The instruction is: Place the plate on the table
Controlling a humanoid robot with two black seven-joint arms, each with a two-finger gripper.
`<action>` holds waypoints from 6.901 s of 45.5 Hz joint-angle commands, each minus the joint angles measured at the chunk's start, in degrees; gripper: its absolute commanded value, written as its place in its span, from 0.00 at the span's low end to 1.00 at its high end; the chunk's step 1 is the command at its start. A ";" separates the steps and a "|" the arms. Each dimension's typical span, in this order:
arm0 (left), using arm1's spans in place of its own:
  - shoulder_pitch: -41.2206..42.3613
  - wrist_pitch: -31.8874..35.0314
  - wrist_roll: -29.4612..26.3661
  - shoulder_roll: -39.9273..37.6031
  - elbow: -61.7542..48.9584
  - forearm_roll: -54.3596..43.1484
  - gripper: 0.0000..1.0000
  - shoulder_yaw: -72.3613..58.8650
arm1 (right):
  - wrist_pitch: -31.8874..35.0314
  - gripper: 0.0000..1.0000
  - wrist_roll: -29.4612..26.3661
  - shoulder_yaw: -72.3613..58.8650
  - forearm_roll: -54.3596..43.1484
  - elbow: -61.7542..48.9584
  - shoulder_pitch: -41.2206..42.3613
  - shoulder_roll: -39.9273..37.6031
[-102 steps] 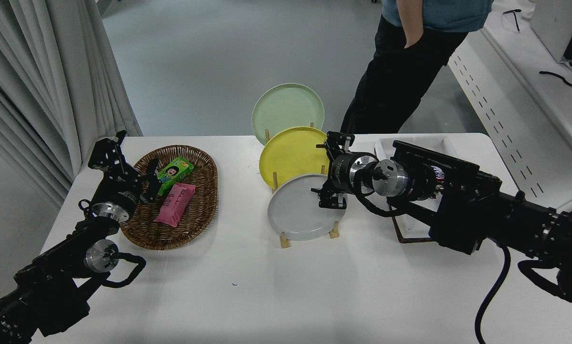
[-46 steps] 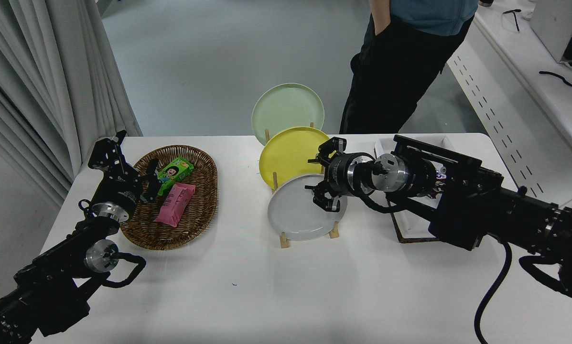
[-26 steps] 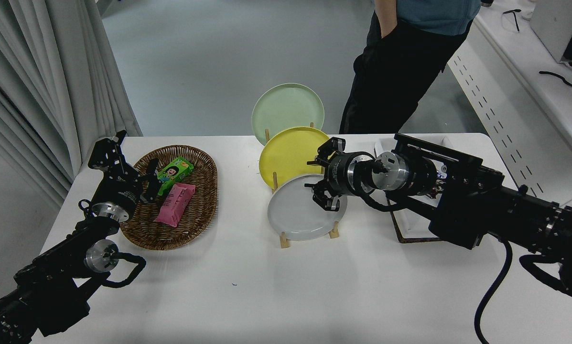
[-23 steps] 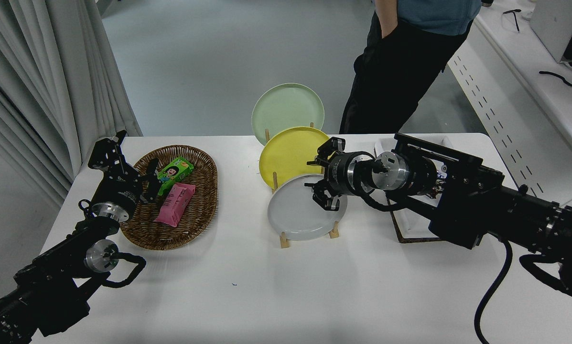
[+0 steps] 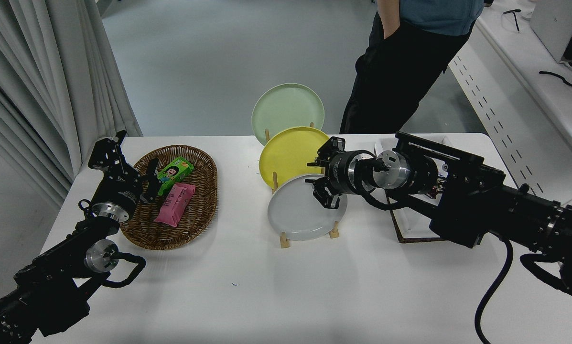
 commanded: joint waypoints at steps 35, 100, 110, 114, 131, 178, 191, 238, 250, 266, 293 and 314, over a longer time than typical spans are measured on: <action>0.00 0.01 0.00 0.00 0.00 0.00 1.00 0.00 | 0.32 0.20 -0.95 0.19 -0.44 0.08 0.16 -1.03; 0.00 -0.08 0.00 0.00 0.00 0.00 1.00 0.00 | 0.76 0.02 -3.14 0.10 -0.61 0.08 0.07 -1.03; 0.00 -0.08 0.00 0.00 0.00 0.00 1.00 0.00 | 0.93 0.00 -5.69 1.41 -0.52 0.08 0.86 -1.21; 0.00 0.01 0.00 0.00 0.00 0.00 1.00 0.00 | 0.93 0.00 -6.31 2.47 -0.52 0.08 1.65 -1.82; 0.00 0.01 0.00 0.00 0.00 0.00 1.00 0.00 | 0.76 0.00 -8.24 3.97 0.18 0.08 9.30 -5.69; 0.00 -0.08 0.00 0.00 0.00 0.00 1.00 0.00 | -17.43 0.00 -9.65 13.90 23.21 -1.06 9.57 0.89; 0.00 0.01 0.00 0.00 0.00 0.00 1.00 0.00 | -18.49 0.00 -9.47 15.13 23.99 -1.24 7.45 5.03; 0.00 0.01 0.00 0.00 0.00 0.00 1.00 0.00 | -18.49 0.00 -9.21 7.75 38.06 -23.48 -1.15 11.36; 0.00 0.01 0.00 0.00 0.00 0.00 1.00 0.00 | -18.49 0.00 -9.21 7.31 38.15 -20.40 -3.88 11.36; 0.00 0.01 0.00 0.00 0.00 0.00 1.00 0.00 | -18.49 0.00 -9.30 7.31 39.03 -18.29 -5.82 11.36; 0.00 0.01 0.00 0.00 0.00 0.00 1.00 0.00 | -18.49 0.00 -9.21 6.78 39.11 -17.93 -9.77 11.36; 0.00 -0.08 0.00 0.00 0.00 0.00 1.00 0.00 | -18.49 0.00 -9.30 6.78 37.97 -18.29 -12.59 11.36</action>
